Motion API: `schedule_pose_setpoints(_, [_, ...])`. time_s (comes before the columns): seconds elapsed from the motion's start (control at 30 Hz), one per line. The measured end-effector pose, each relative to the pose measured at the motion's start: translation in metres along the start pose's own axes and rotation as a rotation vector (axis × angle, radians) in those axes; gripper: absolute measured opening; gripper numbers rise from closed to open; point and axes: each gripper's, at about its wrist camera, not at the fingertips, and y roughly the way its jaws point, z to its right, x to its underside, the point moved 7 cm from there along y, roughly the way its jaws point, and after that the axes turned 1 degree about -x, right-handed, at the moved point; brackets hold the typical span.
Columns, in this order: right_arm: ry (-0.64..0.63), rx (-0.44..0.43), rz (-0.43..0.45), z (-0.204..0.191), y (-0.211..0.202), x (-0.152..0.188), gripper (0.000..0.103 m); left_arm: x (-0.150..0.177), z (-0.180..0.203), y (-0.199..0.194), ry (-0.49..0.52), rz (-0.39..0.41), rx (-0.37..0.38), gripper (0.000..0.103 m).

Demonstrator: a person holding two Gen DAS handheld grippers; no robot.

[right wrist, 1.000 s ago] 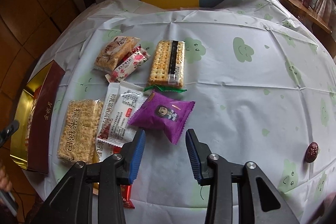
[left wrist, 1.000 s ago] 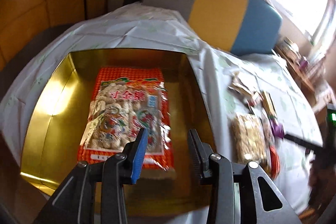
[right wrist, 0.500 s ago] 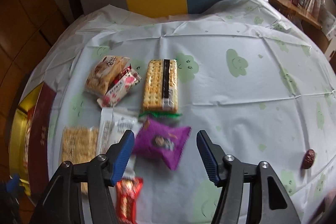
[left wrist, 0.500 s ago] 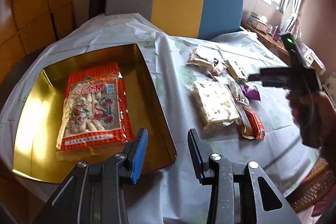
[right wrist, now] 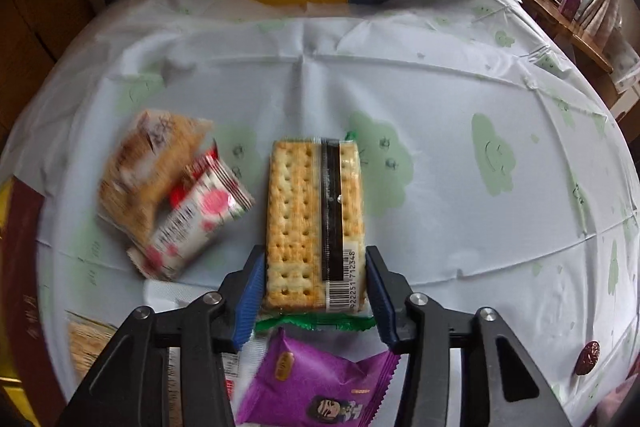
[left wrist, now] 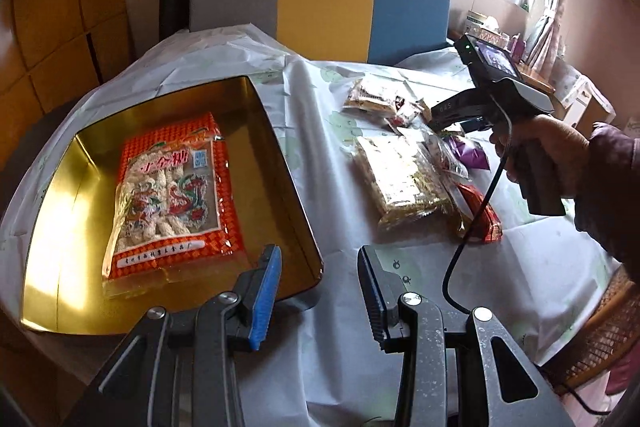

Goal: Organize snacks
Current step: 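Grasp the green-wrapped cracker pack with the right gripper, then carry the cracker pack into the gold tin and open the right gripper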

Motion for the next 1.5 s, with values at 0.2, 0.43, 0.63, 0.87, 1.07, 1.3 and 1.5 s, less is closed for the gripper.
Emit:
schedule_pose_setpoints(0.2, [-0.024, -0.029, 0.033, 0.003, 0.0, 0.004, 0.048, 0.005, 0.0, 0.001, -0.002, -0.008, -0.014, 0.04])
schedule_pose_setpoints(0.43, [-0.014, -0.018, 0.048, 0.006, -0.005, 0.011, 0.048, 0.007, -0.003, -0.006, -0.011, -0.001, -0.025, 0.04])
schedule_pose_setpoints(0.63, [0.022, 0.003, 0.087, 0.006, -0.019, 0.004, 0.048, 0.012, -0.008, -0.012, -0.015, 0.016, -0.025, 0.04])
schedule_pose_setpoints(0.87, [-0.011, -0.015, 0.186, -0.011, -0.065, 0.004, 0.048, 0.013, -0.012, -0.015, -0.044, 0.028, -0.014, 0.04])
schedule_pose_setpoints(1.07, [-0.087, -0.135, 0.223, -0.062, -0.099, 0.009, 0.048, 0.014, -0.016, -0.017, -0.06, 0.032, -0.02, 0.04])
schedule_pose_setpoints(1.3, [-0.221, -0.36, 0.168, -0.152, -0.12, 0.044, 0.048, 0.015, -0.022, -0.022, -0.075, 0.041, -0.04, 0.04])
schedule_pose_setpoints(1.5, [-0.308, -0.498, 0.107, -0.217, -0.13, 0.072, 0.048, 0.016, -0.046, -0.031, -0.142, 0.059, -0.08, 0.04])
